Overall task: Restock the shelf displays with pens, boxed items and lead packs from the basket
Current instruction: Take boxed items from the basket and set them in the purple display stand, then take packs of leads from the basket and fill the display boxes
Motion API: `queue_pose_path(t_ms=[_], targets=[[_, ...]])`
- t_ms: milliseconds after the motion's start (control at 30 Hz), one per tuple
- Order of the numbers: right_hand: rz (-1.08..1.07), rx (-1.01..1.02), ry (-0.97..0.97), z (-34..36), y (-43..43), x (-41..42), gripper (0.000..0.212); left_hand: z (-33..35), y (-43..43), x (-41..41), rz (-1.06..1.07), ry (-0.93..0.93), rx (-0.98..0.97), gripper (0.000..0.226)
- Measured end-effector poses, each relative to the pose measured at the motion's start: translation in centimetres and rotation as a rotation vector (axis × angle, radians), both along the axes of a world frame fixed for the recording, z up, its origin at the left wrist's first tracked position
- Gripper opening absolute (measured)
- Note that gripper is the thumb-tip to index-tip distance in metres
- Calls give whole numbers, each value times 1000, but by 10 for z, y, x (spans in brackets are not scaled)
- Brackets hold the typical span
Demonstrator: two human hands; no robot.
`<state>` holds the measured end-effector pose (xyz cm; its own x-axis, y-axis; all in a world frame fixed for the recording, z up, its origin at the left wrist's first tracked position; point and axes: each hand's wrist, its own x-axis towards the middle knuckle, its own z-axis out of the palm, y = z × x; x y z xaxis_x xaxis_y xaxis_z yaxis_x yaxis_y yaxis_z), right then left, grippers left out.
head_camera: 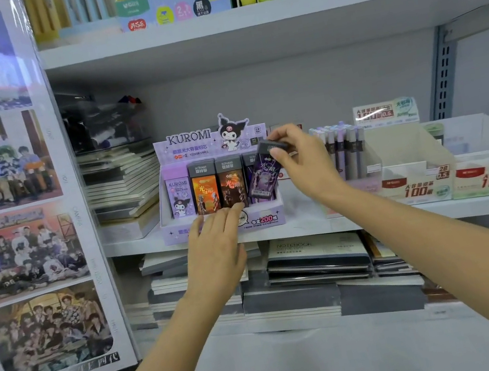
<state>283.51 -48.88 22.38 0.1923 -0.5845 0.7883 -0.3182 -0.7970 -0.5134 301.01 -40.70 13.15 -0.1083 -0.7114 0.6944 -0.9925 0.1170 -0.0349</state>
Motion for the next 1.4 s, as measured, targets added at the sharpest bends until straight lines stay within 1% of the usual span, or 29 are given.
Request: queue_pose_path(t_ms=[100, 200, 300, 367, 433, 600, 667, 767, 833, 900, 967, 1000, 1067, 1133, 1167, 1200, 1300, 1333, 1400], targets=[[-9, -15, 48, -2, -5, 0, 18, 0, 0, 0, 0, 4, -19, 64], [-2, 25, 188, 11, -9, -4, 18, 1, 0, -1, 2, 7, -23, 62], [-36, -2, 381, 25, -10, -3, 22, 0, 1, -1, -6, 14, -31, 61], [-42, -8, 425, 28, -9, 5, 25, 1, 1, 0, -5, 21, -37, 60], [-80, -36, 414, 23, -9, 14, 28, 0, 0, 0, -5, 26, -43, 60], [-299, -152, 308, -11, -13, 29, 39, -2, -3, 0, -8, 39, -79, 64], [-379, -199, 323, -20, -13, 31, 42, -2, -4, 0, -6, 41, -77, 64], [-471, -242, 420, -20, -13, 27, 46, -1, -4, 1, -27, 47, -54, 64], [-454, -242, 436, -23, -4, 22, 51, 0, 0, 1, -62, 56, -27, 64], [-346, -299, 334, -36, 13, 17, 49, -6, 8, -2, -71, 80, -37, 66], [-187, -352, 209, -61, 33, 11, 36, -25, 19, -10, -57, 105, -108, 69], [-111, -345, 165, -78, 43, 8, 27, -40, 24, -14, -74, 133, -158, 69], [4, -241, 146, -124, 59, 2, 16, -80, 35, -25, -115, 180, -212, 66], [57, -64, 217, -182, 70, -6, 14, -131, 45, -33, -108, 190, -133, 63], [76, 58, 267, -213, 74, -11, 15, -159, 50, -36, -92, 196, -43, 62], [95, 196, 324, -245, 77, -18, 16, -187, 57, -37, -72, 209, 89, 59], [147, 582, 569, -331, 85, -42, 18, -268, 80, -36, 12, 263, 579, 53], [154, 687, 664, -357, 87, -51, 19, -293, 88, -35, 41, 261, 710, 55], [148, 840, 842, -402, 93, -70, 20, -335, 103, -36, 86, 255, 905, 58]])
